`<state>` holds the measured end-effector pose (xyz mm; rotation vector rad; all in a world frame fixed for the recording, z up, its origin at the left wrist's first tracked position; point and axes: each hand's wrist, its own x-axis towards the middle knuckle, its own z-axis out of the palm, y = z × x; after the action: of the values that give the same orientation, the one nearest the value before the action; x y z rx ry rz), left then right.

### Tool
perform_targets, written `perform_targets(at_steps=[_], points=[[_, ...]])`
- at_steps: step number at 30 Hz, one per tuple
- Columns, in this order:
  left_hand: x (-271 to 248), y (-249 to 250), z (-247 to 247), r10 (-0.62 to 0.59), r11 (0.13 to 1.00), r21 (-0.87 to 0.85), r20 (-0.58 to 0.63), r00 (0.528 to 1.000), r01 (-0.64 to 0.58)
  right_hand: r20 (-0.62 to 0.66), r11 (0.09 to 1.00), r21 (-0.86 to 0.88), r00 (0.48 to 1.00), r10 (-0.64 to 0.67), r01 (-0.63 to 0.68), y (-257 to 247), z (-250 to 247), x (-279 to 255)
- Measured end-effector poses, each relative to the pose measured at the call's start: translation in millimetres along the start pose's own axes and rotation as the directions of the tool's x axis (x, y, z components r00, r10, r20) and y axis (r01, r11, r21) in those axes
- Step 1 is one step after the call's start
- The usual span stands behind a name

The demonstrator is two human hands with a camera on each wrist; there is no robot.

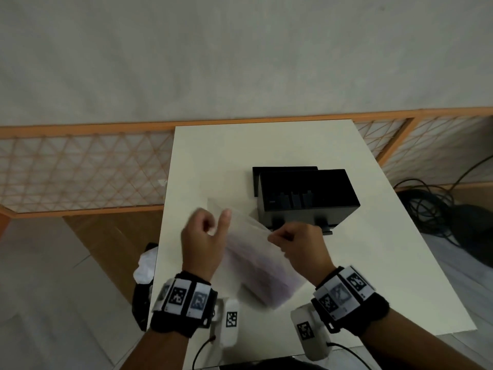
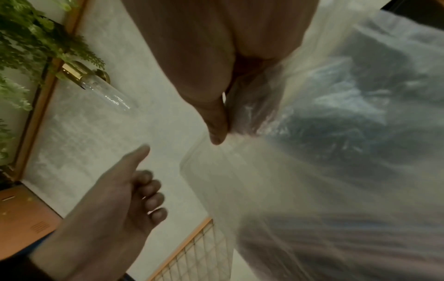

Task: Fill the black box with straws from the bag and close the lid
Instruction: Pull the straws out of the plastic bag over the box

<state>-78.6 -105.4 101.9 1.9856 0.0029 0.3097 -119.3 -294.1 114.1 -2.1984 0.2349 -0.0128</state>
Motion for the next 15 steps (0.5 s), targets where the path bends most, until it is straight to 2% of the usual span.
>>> perform_targets(at_steps=[1, 3, 5, 7, 9, 11, 15], points=[[-6, 8, 6, -0.048, 0.998, 0.038, 0.132, 0.990, 0.043, -0.011, 1.000, 0.000, 1.000, -0.010, 0.010, 0, 2, 0], [-16, 15, 19, -0.177, 0.984, 0.097, 0.385, 0.906, 0.151, -0.021, 0.998, -0.020, 0.998, -0.064, 0.063, -1, 7, -1], [-21, 18, 31, -0.264, 0.964, 0.094, 0.492, 0.829, 0.251, -0.033, 0.983, -0.085, 0.986, -0.164, 0.161, 0, 12, -1], [-21, 19, 38, -0.314, 0.939, 0.042, 0.505, 0.804, 0.340, -0.029, 0.968, -0.135, 0.976, -0.217, 0.211, 3, 14, 0], [-18, 19, 41, -0.350, 0.903, -0.036, 0.519, 0.780, 0.429, -0.001, 0.966, -0.151, 0.977, -0.212, 0.210, 7, 15, 4], [-15, 18, 41, -0.373, 0.882, -0.053, 0.528, 0.763, 0.468, 0.039, 0.971, -0.144, 0.981, -0.188, 0.192, 10, 15, 6], [-11, 16, 45, -0.393, 0.886, -0.032, 0.480, 0.785, 0.463, 0.123, 0.963, -0.215, 0.982, -0.141, 0.165, 9, 10, 8]])
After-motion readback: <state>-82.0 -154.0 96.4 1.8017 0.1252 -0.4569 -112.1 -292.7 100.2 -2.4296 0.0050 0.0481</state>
